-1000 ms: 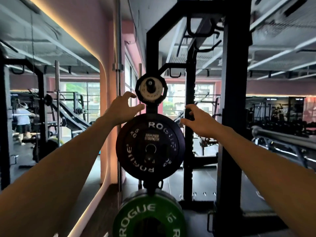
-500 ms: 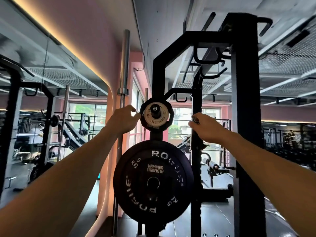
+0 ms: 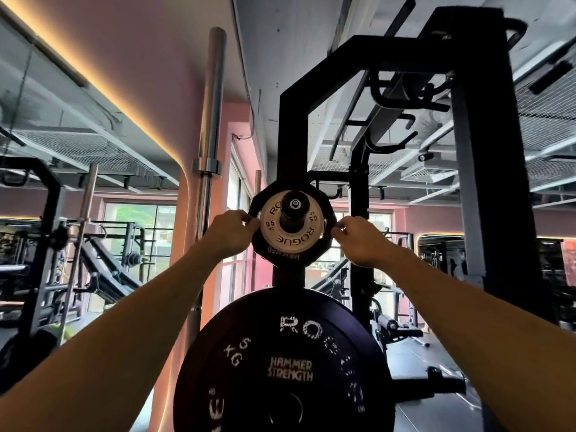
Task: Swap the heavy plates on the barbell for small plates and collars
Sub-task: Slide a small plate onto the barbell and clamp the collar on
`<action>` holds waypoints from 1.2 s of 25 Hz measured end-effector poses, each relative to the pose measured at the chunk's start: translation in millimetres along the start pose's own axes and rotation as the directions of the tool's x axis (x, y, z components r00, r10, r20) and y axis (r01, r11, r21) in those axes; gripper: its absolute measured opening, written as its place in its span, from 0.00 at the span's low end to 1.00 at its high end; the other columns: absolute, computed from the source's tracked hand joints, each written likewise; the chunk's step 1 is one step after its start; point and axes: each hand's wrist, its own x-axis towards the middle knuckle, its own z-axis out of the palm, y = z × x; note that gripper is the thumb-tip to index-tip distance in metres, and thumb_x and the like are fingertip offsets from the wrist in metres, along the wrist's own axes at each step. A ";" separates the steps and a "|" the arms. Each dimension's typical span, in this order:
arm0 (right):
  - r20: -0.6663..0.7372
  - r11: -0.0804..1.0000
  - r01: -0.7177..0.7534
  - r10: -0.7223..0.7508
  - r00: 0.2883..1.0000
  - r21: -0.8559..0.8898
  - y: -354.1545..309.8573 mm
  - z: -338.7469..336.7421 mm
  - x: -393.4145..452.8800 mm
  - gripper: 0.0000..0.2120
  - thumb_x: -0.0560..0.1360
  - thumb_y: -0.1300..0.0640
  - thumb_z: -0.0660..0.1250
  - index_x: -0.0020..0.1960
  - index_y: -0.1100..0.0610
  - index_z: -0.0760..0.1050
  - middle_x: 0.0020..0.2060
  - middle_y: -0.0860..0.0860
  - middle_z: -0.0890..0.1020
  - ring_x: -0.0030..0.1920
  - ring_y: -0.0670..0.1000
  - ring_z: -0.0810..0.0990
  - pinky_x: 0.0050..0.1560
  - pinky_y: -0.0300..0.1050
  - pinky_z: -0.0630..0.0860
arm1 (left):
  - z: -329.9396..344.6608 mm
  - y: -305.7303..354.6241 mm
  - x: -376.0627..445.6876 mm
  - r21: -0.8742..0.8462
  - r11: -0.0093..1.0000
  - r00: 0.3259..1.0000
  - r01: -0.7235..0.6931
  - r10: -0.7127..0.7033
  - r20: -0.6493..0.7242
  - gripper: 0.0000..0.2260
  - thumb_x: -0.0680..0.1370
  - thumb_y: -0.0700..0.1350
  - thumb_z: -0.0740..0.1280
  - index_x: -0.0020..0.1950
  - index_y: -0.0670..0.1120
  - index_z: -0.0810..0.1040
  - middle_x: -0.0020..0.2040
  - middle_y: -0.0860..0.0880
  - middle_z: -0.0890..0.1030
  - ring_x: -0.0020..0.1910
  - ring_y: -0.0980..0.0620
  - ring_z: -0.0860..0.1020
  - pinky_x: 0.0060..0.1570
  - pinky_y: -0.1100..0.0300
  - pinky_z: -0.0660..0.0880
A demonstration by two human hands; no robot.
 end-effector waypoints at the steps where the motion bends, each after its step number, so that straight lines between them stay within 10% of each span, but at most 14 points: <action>1: -0.003 1.000 -0.007 0.007 1.000 0.002 -1.2 6.2 9.5 0.17 0.82 0.54 0.56 0.53 0.66 0.77 0.49 0.63 0.80 0.47 0.60 0.79 0.44 0.46 0.71 | 6.2 -2.2 8.8 -0.009 1.000 1.000 -0.006 0.006 0.010 0.18 0.82 0.52 0.59 0.63 0.41 0.78 0.59 0.42 0.80 0.57 0.43 0.77 0.48 0.61 0.66; 11: -0.004 0.977 -0.106 0.109 0.994 0.183 -10.2 41.1 48.3 0.21 0.82 0.50 0.58 0.58 0.69 0.76 0.52 0.64 0.80 0.54 0.62 0.79 0.45 0.47 0.71 | 39.3 -13.2 47.7 -0.213 0.975 0.998 0.062 -0.055 0.039 0.15 0.80 0.47 0.64 0.56 0.35 0.78 0.52 0.36 0.80 0.52 0.36 0.79 0.54 0.46 0.78; 16: 0.086 0.871 -0.184 0.162 0.983 0.455 -7.8 29.0 37.0 0.11 0.80 0.55 0.63 0.45 0.62 0.74 0.45 0.64 0.82 0.40 0.60 0.80 0.30 0.46 0.73 | 25.8 -6.2 36.8 -0.532 0.821 0.977 0.209 -0.162 0.135 0.05 0.78 0.38 0.68 0.51 0.40 0.75 0.49 0.41 0.80 0.42 0.46 0.80 0.43 0.53 0.82; 30: 0.162 0.682 -0.068 -0.075 0.984 0.728 -25.5 -55.2 -61.0 0.08 0.79 0.58 0.65 0.46 0.58 0.67 0.36 0.60 0.81 0.28 0.53 0.81 0.30 0.47 0.79 | -55.9 81.4 -66.4 -0.355 0.921 0.974 0.160 -0.206 -0.096 0.05 0.73 0.30 0.68 0.43 0.39 0.78 0.40 0.39 0.82 0.35 0.43 0.83 0.39 0.50 0.83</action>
